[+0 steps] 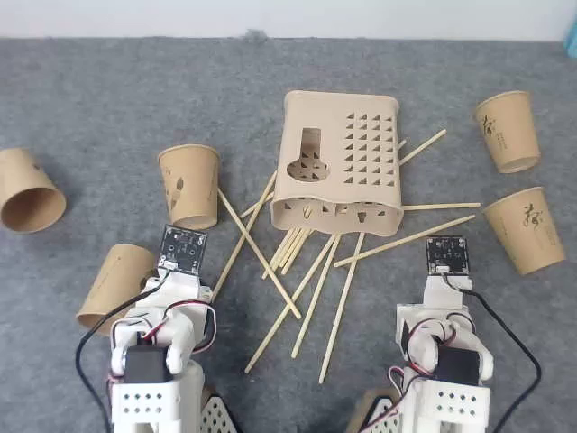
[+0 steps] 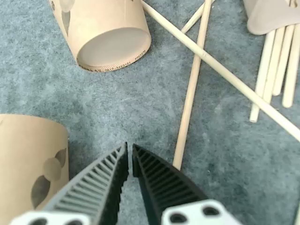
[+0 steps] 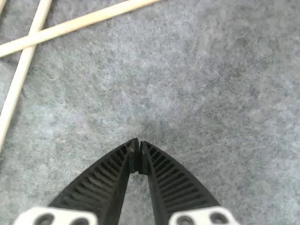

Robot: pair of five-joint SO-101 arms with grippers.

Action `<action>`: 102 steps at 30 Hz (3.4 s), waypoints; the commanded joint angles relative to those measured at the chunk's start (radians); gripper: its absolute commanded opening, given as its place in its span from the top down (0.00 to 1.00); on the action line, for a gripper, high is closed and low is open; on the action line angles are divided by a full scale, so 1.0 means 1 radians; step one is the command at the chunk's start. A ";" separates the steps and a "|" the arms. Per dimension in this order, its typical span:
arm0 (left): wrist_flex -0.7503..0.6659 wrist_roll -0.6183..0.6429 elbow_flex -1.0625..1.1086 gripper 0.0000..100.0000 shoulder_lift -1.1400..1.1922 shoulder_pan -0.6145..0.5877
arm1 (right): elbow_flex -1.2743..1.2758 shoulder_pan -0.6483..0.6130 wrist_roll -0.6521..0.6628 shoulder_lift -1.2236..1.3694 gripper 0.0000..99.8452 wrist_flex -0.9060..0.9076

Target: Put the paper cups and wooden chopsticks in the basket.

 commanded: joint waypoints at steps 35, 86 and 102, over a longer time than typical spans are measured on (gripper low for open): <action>0.002 0.008 -0.007 0.99 -0.009 -0.005 | 0.008 0.013 0.018 -0.021 0.99 -0.016; -0.526 0.390 -0.615 0.82 0.999 0.394 | -0.011 0.124 0.028 -0.021 0.99 -0.041; -1.470 0.433 -0.463 0.82 1.525 0.388 | -0.011 0.124 0.028 -0.021 0.99 -0.041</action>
